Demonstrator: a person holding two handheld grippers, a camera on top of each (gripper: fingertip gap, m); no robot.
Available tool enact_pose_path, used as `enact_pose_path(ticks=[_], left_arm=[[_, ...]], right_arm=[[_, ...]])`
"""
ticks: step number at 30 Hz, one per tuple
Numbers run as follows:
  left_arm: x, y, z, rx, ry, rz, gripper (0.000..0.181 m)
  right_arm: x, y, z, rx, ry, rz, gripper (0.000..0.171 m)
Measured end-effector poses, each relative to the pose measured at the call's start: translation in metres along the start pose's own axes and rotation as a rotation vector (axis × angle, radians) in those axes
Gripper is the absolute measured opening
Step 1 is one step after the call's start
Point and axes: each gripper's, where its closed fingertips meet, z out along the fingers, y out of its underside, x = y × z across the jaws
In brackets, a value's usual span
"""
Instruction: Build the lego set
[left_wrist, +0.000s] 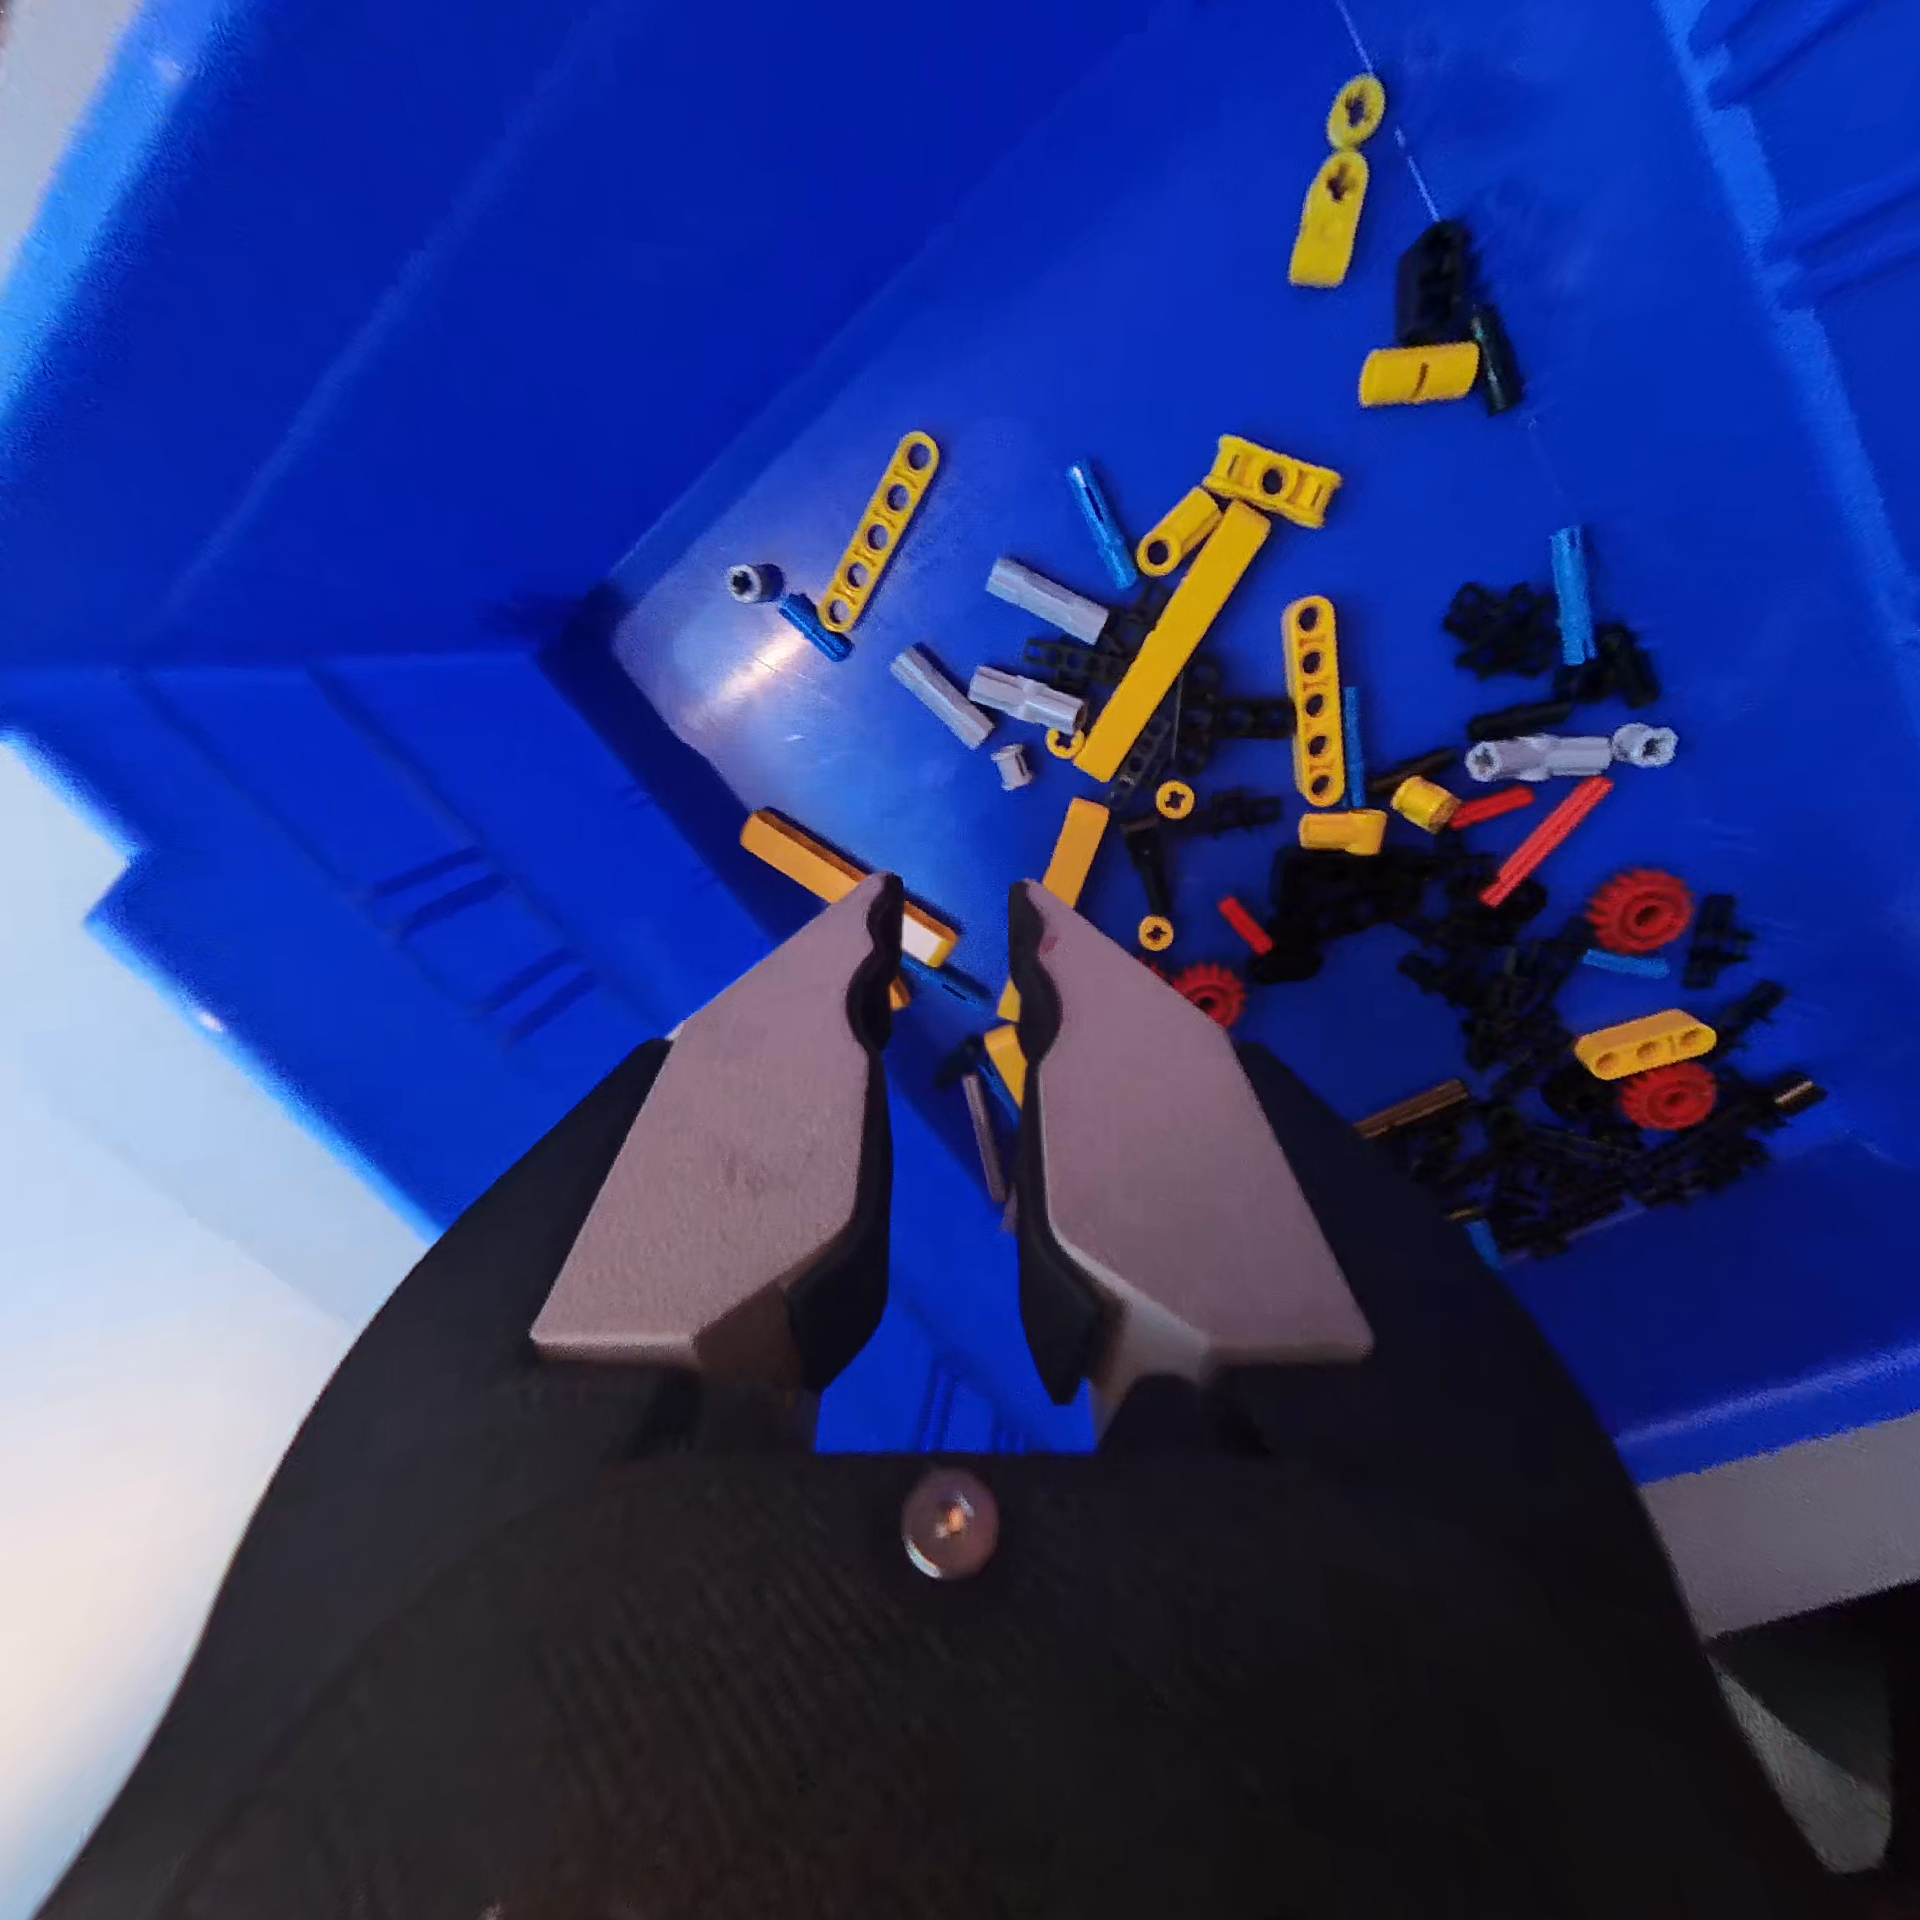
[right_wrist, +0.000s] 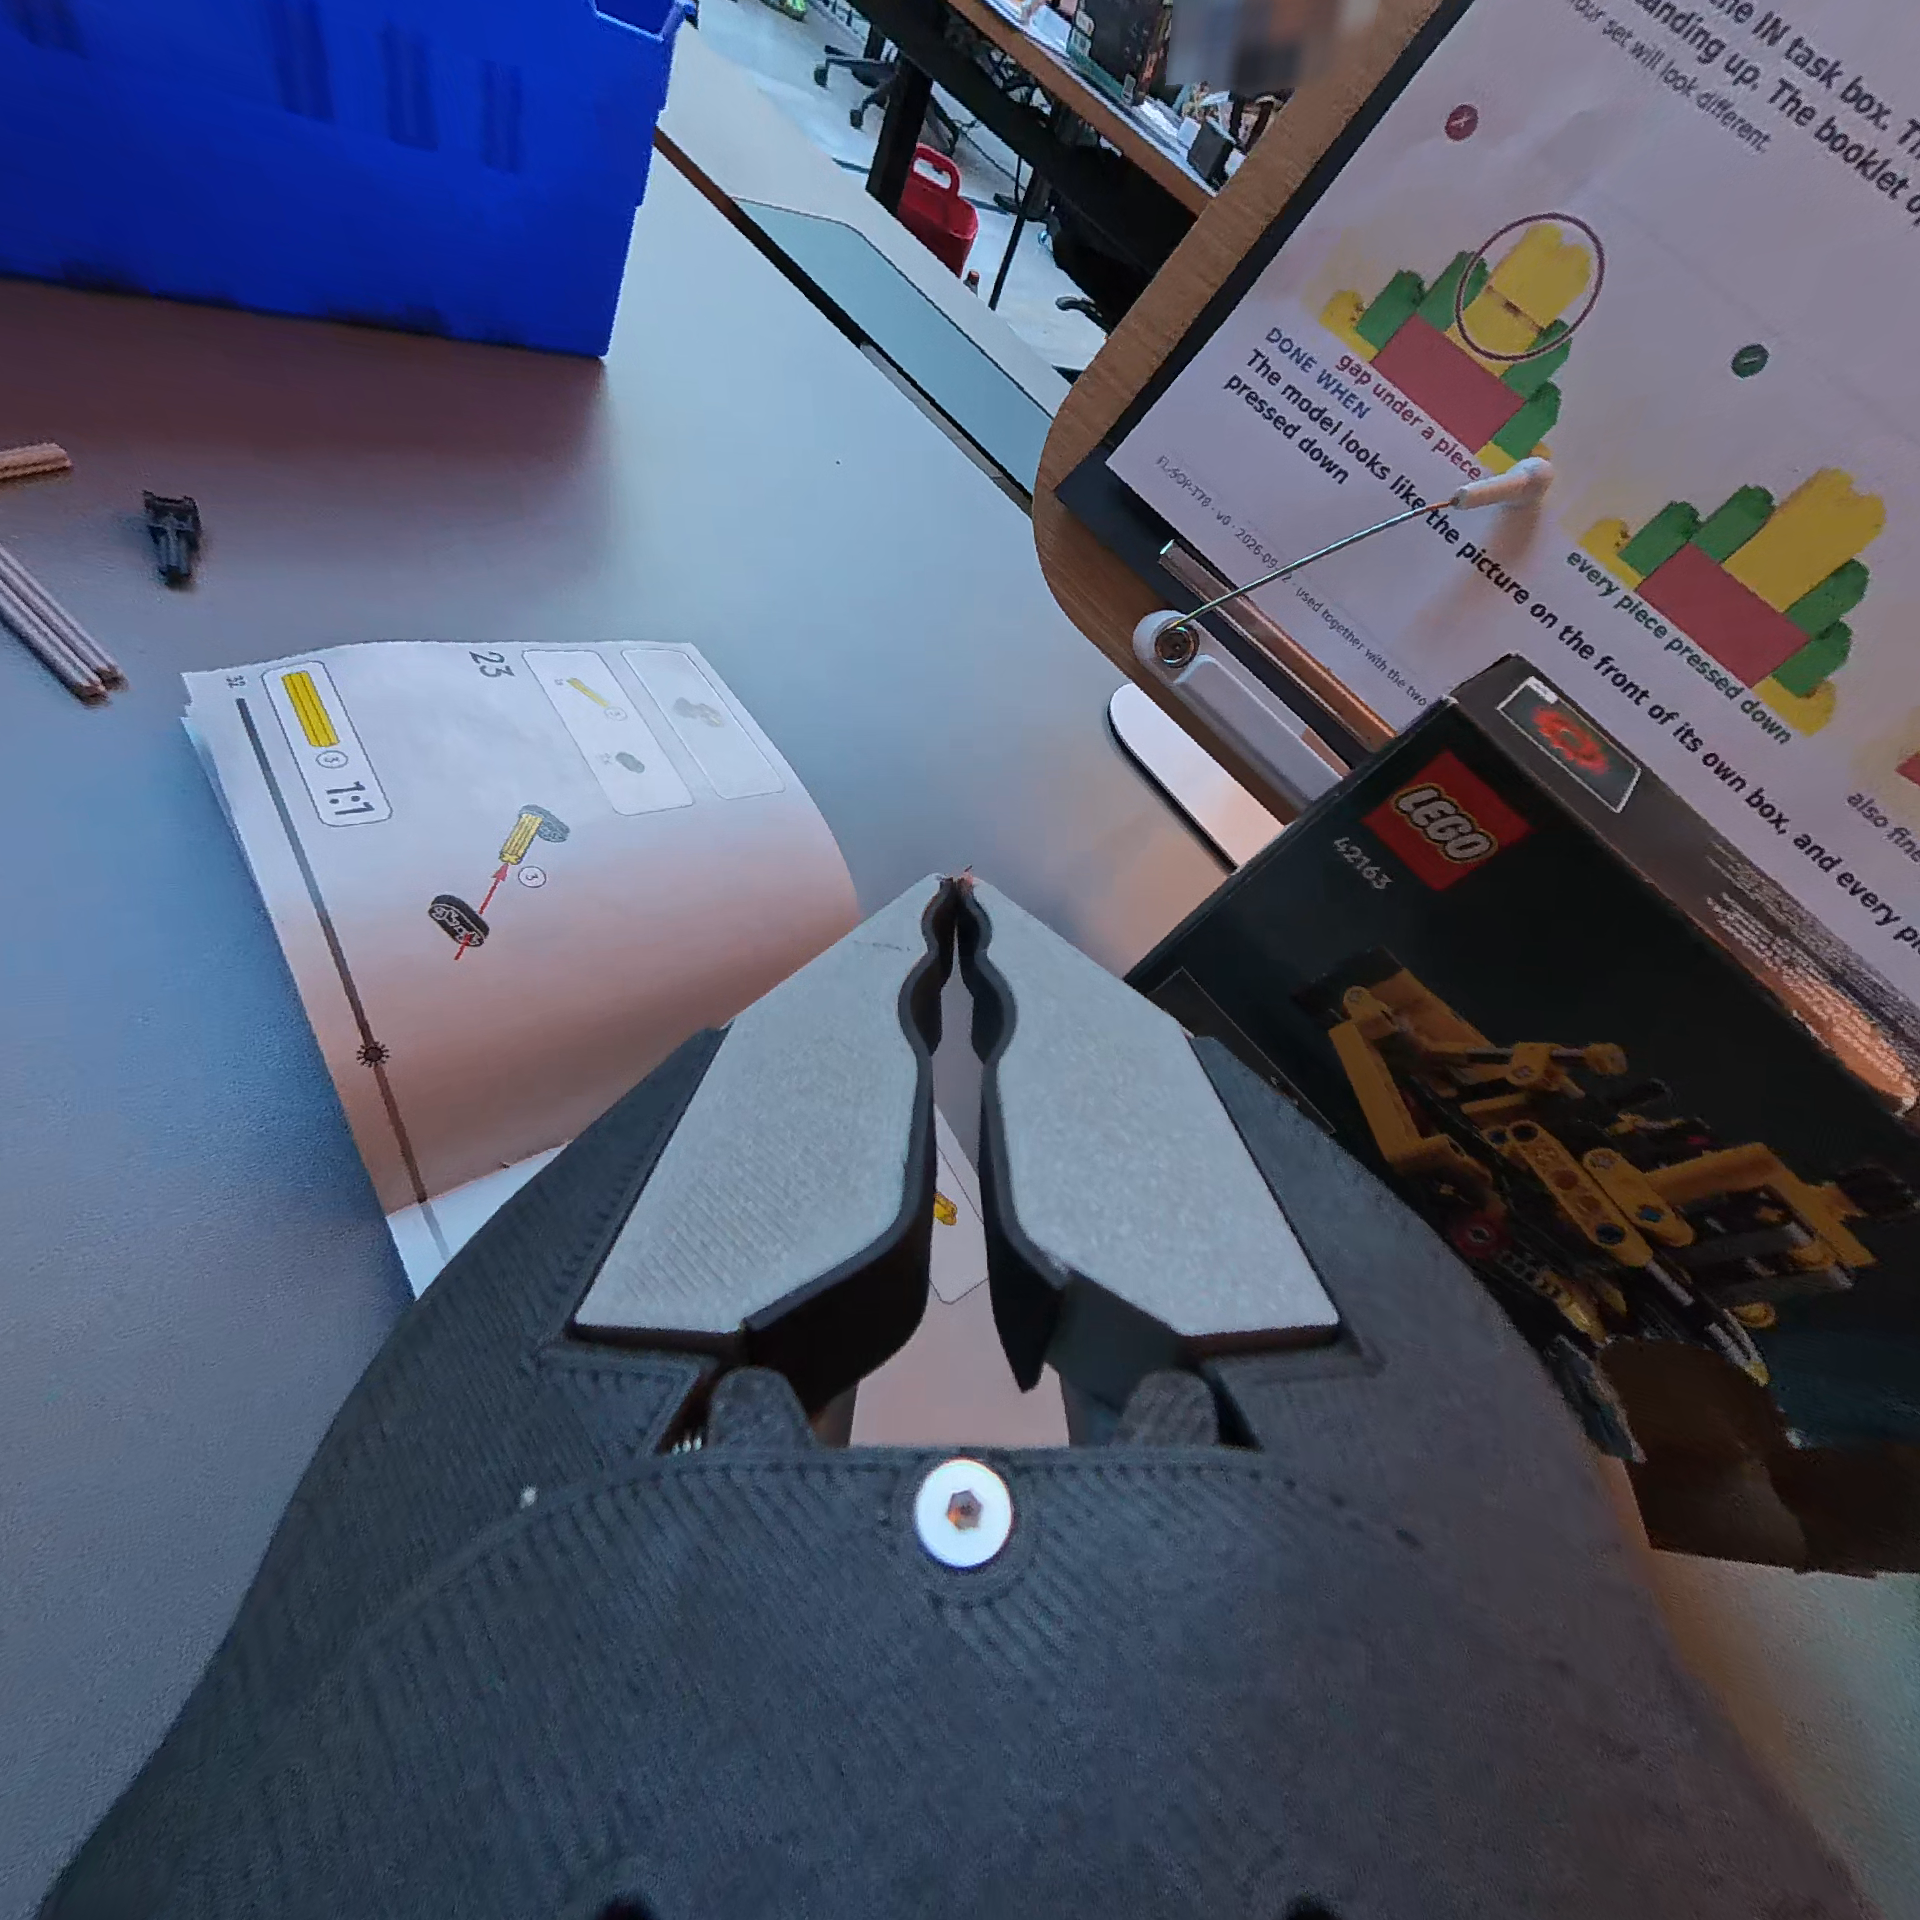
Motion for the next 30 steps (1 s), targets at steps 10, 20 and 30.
enact_pose_path(ticks=[10, 20, 30], left_arm=[[0.039, 0.01, 0.022, -0.112, 0.151, 0.048, 0.012], [0.025, 0.022, -0.003, -0.087, 0.12, 0.06, 0.009], [0.039, 0.026, 0.023, -0.182, 0.124, 0.12, 0.006]], right_arm=[[-0.002, 0.0, 0.0, 0.0, -0.004, -0.014, 0.0], [-0.004, 0.001, 0.001, -0.011, -0.007, -0.029, 0.0], [-0.004, 0.001, 0.001, -0.013, -0.003, -0.037, 0.0]])
